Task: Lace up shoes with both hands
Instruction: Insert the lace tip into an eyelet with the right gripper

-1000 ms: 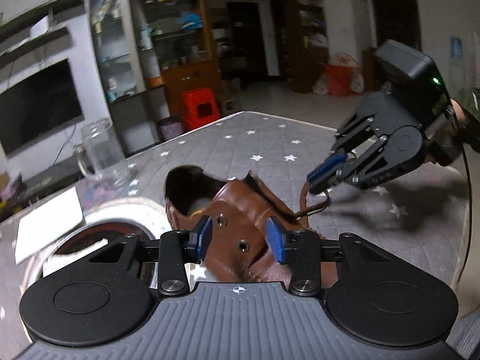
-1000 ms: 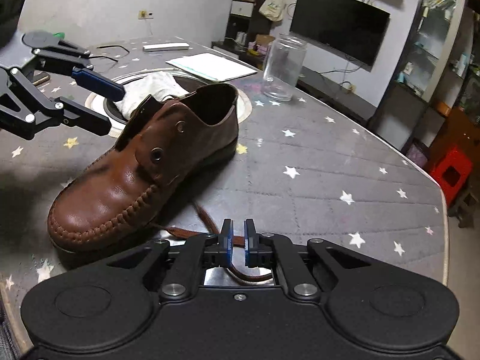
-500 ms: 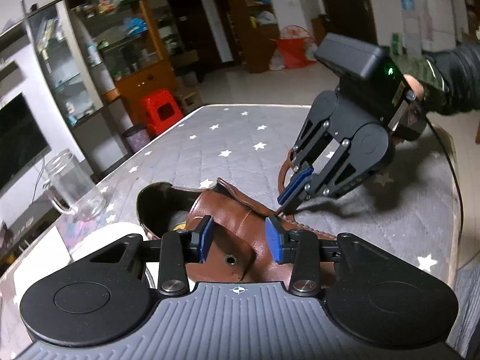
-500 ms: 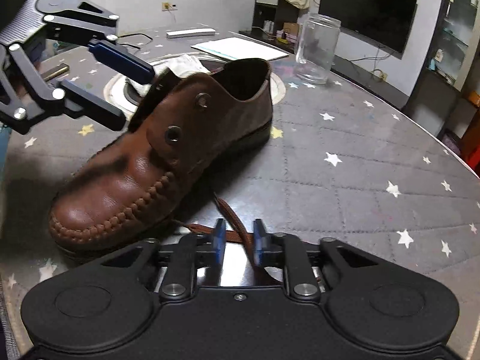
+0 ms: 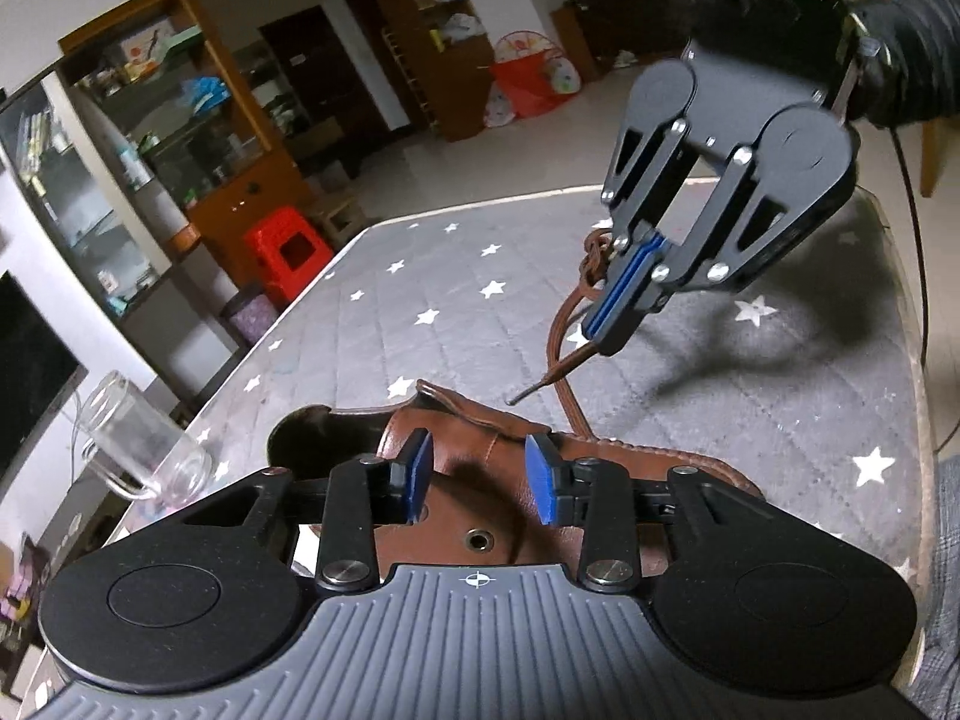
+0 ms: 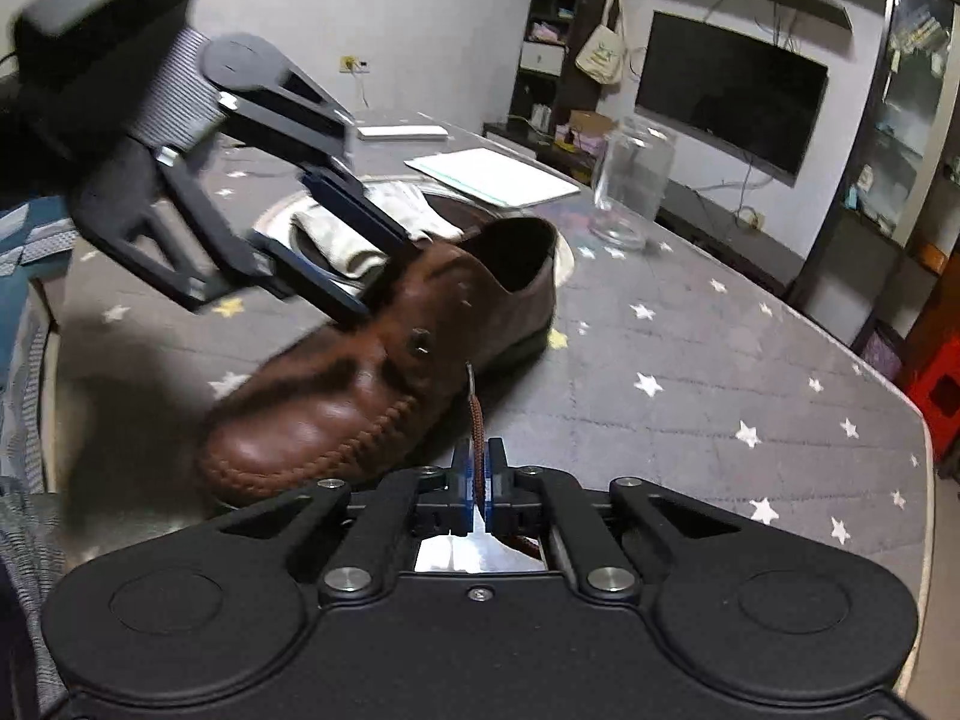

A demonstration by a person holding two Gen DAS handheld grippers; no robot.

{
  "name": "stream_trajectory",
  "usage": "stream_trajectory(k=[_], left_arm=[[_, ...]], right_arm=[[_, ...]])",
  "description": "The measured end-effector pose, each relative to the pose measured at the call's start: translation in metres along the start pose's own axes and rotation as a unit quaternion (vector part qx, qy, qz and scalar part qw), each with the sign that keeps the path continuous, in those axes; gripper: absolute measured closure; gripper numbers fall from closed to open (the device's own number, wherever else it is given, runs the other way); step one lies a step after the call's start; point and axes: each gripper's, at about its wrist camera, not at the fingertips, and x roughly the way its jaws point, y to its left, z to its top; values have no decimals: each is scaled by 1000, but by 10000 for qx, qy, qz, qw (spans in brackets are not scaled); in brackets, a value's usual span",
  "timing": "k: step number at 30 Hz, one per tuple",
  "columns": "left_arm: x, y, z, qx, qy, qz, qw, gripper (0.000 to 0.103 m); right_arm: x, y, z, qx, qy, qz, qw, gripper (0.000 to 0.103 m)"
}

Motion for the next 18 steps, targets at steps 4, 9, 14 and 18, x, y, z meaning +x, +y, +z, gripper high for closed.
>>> stream_trajectory(k=[4, 9, 14, 18], left_arm=[[7, 1, -1, 69, 31, -75, 9999, 71], [14, 0, -1, 192, 145, -151, 9996, 74], [22, 2, -4, 172, 246, -286, 9991, 76], [23, 2, -7, 153, 240, -332, 9990, 76]], right_arm=[[-6, 5, 2, -135, -20, 21, 9999, 100], [-7, 4, 4, -230, -29, 74, 9997, 100], [-4, 3, 6, -298, -11, 131, 9995, 100], [-3, 1, 6, -320, 32, 118, 9994, 100]])
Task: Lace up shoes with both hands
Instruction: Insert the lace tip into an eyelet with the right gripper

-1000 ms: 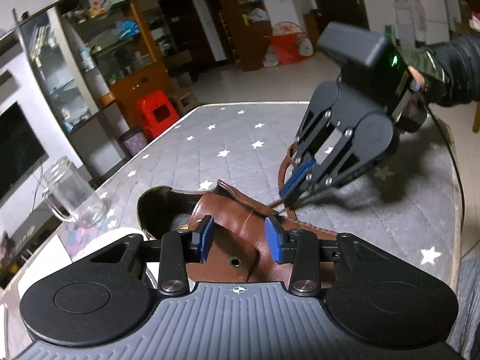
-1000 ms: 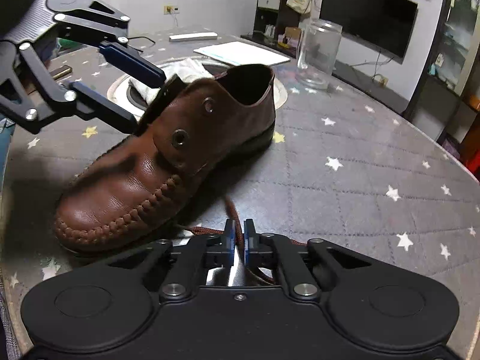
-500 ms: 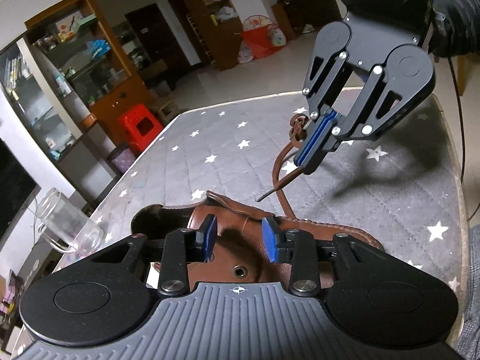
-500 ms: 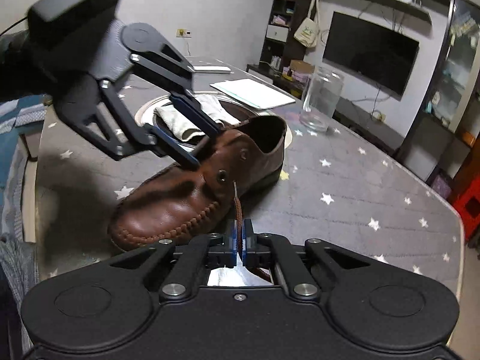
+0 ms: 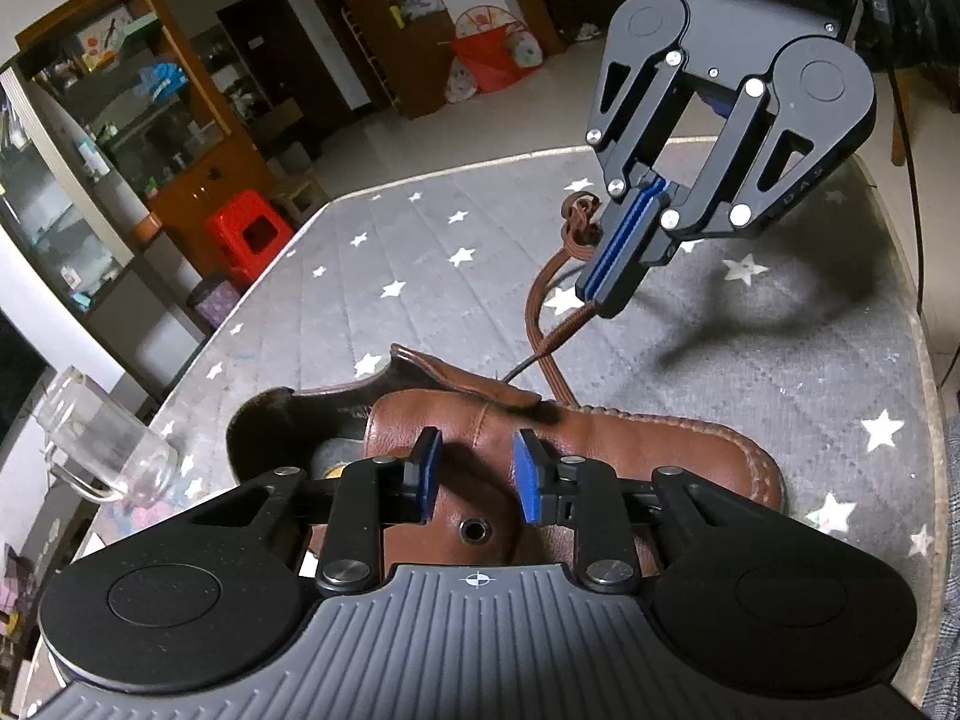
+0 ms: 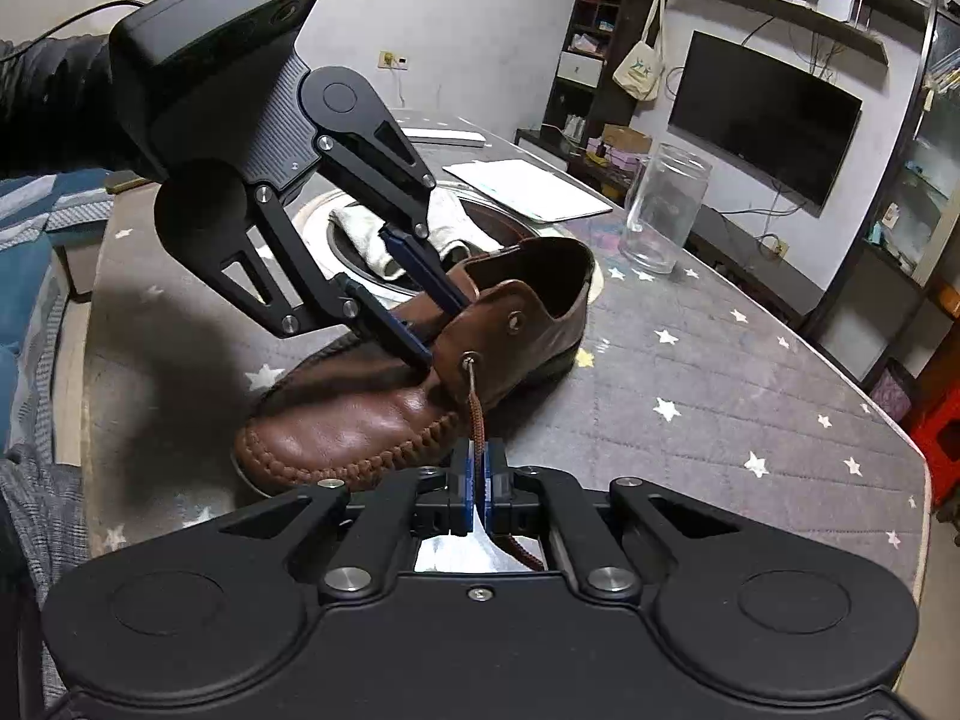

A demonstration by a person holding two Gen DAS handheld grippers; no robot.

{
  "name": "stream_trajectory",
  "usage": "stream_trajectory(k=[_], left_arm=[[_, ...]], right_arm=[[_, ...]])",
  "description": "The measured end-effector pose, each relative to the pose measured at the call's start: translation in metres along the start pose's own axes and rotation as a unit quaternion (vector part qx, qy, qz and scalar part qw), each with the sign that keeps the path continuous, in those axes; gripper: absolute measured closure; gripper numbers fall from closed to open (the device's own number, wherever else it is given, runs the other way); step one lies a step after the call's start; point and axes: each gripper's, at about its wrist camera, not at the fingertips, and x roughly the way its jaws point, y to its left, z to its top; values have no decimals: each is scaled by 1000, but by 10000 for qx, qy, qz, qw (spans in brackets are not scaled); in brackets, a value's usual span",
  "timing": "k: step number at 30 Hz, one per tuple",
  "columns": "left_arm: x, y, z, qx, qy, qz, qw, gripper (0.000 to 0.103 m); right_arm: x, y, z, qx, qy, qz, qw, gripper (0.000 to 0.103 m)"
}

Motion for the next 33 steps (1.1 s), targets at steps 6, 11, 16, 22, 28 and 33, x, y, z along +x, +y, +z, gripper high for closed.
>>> stream_trajectory(k=[6, 11, 16, 22, 28, 33], left_arm=[[0, -1, 0, 31, 6, -16, 10000, 76], [-1, -1, 1, 86, 0, -15, 10000, 76], [-4, -4, 7, 299, -17, 37, 9995, 76], [-4, -6, 14, 508, -39, 35, 9987, 77], [0, -10, 16, 929, -48, -103, 9956, 91], [1, -6, 14, 696, -110, -182, 9973, 100]], right_arm=[[-1, 2, 3, -119, 32, 46, 9999, 100], [4, 1, 7, -234, 74, 66, 9997, 100], [10, 0, 11, -351, 70, 44, 9994, 100], [16, -2, 14, -383, -1, 48, 9993, 100], [19, -2, 16, -460, -60, 14, 9989, 100], [19, -2, 16, -418, -108, 11, 9991, 100]])
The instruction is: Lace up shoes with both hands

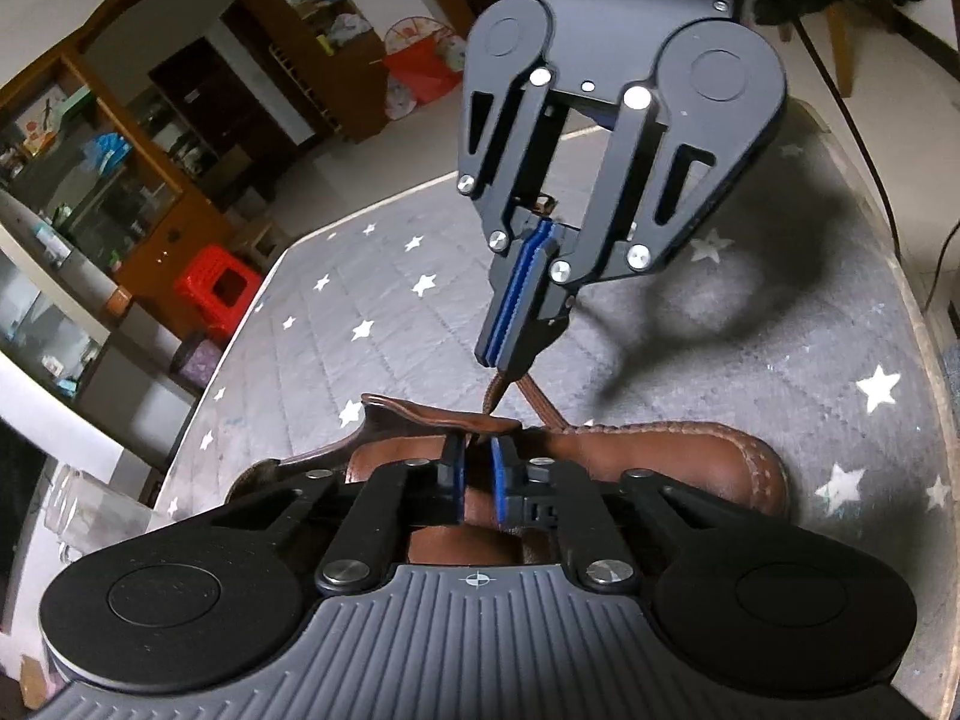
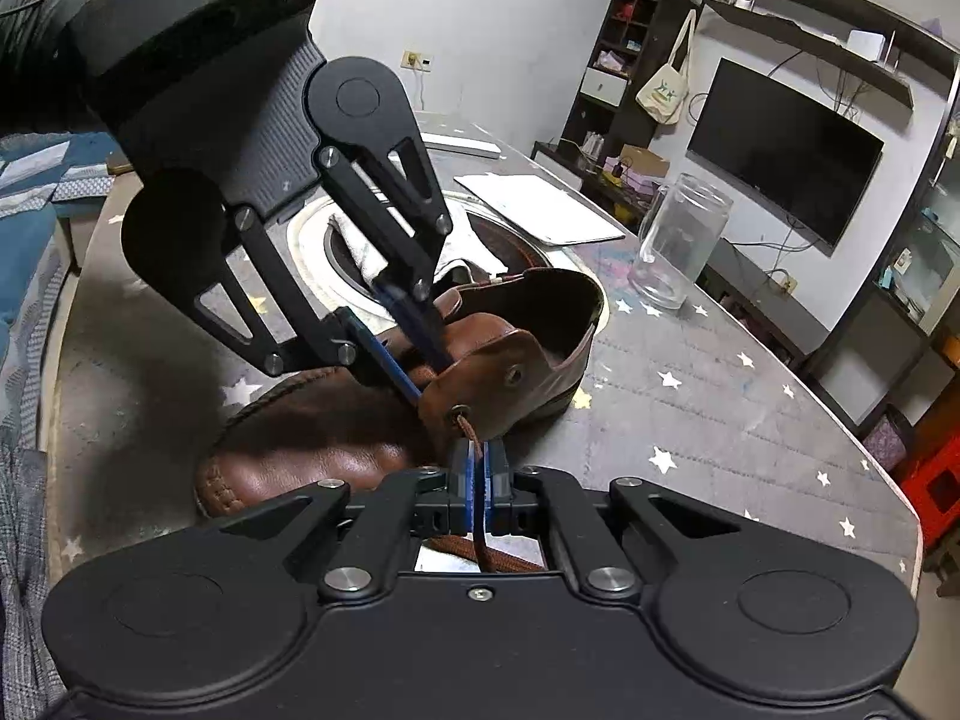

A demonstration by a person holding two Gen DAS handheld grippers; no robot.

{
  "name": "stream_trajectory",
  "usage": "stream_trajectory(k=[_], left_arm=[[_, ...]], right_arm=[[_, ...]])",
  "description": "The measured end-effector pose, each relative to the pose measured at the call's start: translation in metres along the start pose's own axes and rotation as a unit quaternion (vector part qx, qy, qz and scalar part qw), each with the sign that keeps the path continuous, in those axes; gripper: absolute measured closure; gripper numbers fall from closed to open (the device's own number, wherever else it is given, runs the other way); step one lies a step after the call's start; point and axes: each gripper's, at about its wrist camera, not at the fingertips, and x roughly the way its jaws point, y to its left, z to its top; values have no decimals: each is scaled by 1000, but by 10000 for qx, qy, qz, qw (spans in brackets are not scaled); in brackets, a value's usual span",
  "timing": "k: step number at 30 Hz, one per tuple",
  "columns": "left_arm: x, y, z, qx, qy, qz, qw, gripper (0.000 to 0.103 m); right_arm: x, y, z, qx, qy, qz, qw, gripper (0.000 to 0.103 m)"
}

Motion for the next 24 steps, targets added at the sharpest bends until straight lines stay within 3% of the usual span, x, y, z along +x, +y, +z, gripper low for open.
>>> stream_trajectory(k=[7, 14, 20, 24], left_arm=[[-4, -12, 4, -318, 90, 557, 9979, 100], [-28, -31, 5, -249, 332, 1665, 9852, 103], [-62, -20, 1, -700, 195, 1851, 9800, 103], [-55, -31, 5, -302, 190, 1540, 9874, 99]], right_arm=[[-12, 14, -1, 94, -145, 115, 9998, 99], [-2, 41, 0, 267, -230, 255, 9991, 99], [5, 48, -1, 325, -111, 115, 9993, 99], [1, 49, 0, 339, -96, 59, 9994, 99]])
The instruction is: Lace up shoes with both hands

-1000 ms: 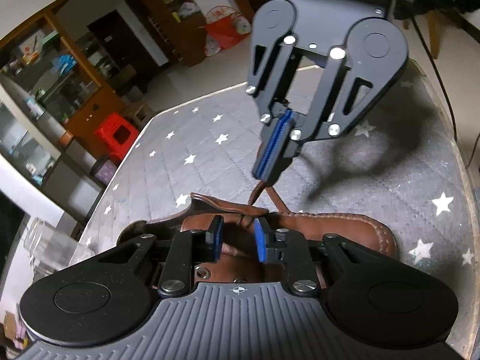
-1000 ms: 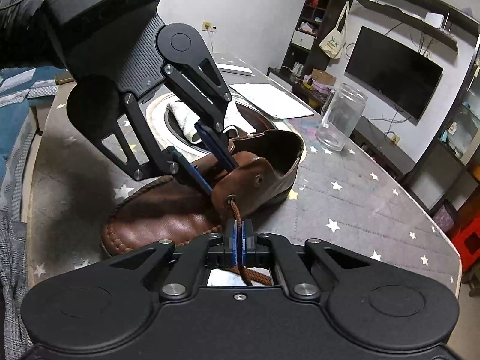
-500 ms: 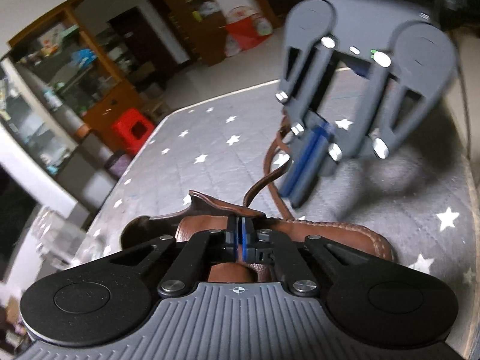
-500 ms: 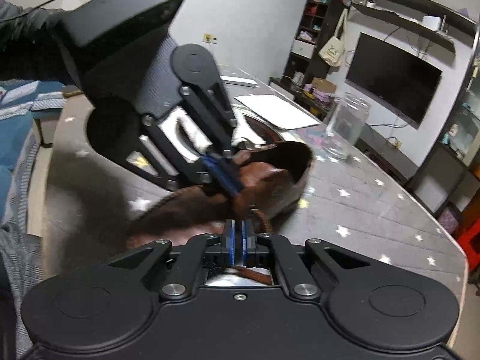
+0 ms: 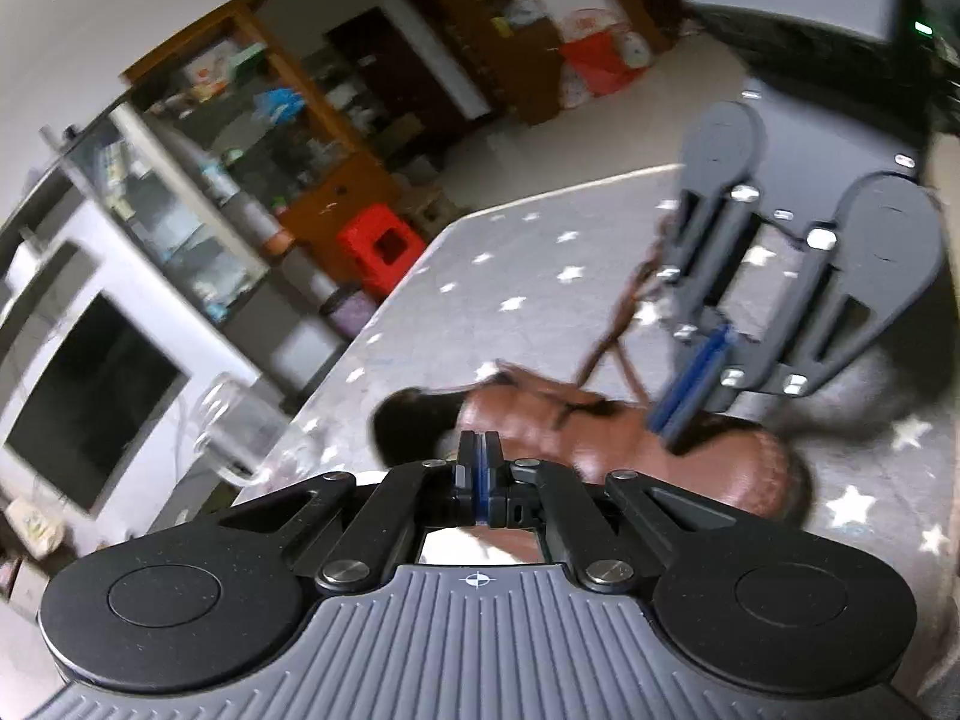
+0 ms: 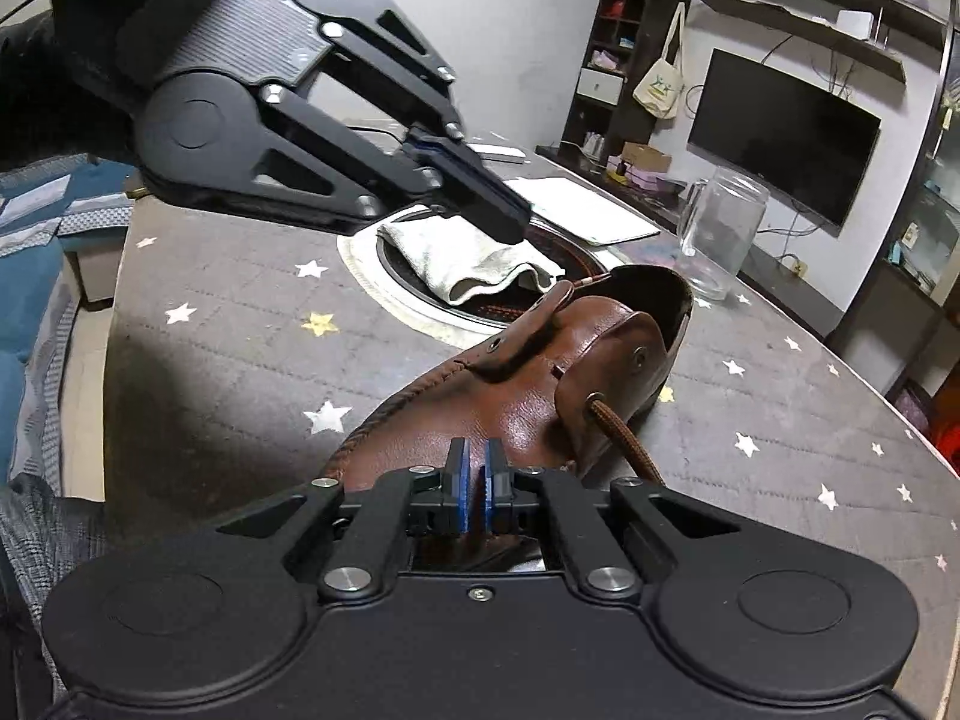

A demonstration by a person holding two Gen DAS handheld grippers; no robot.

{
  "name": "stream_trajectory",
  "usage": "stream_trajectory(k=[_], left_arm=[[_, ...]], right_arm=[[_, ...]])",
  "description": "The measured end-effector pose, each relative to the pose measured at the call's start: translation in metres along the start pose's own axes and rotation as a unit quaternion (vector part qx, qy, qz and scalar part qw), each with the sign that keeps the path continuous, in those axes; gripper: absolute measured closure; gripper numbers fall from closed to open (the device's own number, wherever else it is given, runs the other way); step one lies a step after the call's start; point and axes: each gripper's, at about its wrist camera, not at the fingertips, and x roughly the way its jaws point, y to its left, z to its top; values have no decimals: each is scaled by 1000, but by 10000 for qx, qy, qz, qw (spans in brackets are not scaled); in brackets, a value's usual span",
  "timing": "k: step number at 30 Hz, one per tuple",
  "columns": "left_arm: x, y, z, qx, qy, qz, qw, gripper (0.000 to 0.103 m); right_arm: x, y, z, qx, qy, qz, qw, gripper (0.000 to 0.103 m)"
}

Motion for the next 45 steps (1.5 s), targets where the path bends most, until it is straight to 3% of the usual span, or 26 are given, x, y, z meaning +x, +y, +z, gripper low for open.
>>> stream_trajectory(k=[2, 8, 13, 20, 25, 31, 39, 45], left_arm=[[7, -4, 1, 150, -7, -48, 9999, 99], [31, -9, 0, 521, 66, -386, 9979, 97], [41, -13, -2, 713, 14, -584, 9957, 87], [55, -12, -3, 872, -93, -732, 9935, 87], [62, -12, -5, 783, -164, -883, 9929, 100], [50, -21, -4, 537, -39, -363, 9979, 100], [8, -14, -4, 413, 180, 790, 9959, 101], [-26, -2, -2, -27, 110, 799, 9967, 101]], right_arm=[[0, 2, -1, -7, 30, -41, 10000, 94], [0, 1, -4, 107, 28, -26, 9999, 93], [2, -3, -6, 180, 2, 29, 9998, 91], [3, -8, -10, 235, -58, 108, 9996, 88], [2, -10, -12, 271, -89, 125, 9995, 88], [1, -6, -13, 254, -118, 80, 9996, 88], [3, 5, -9, 215, -47, -143, 9997, 88], [2, 8, -8, 192, -81, -299, 9993, 87]])
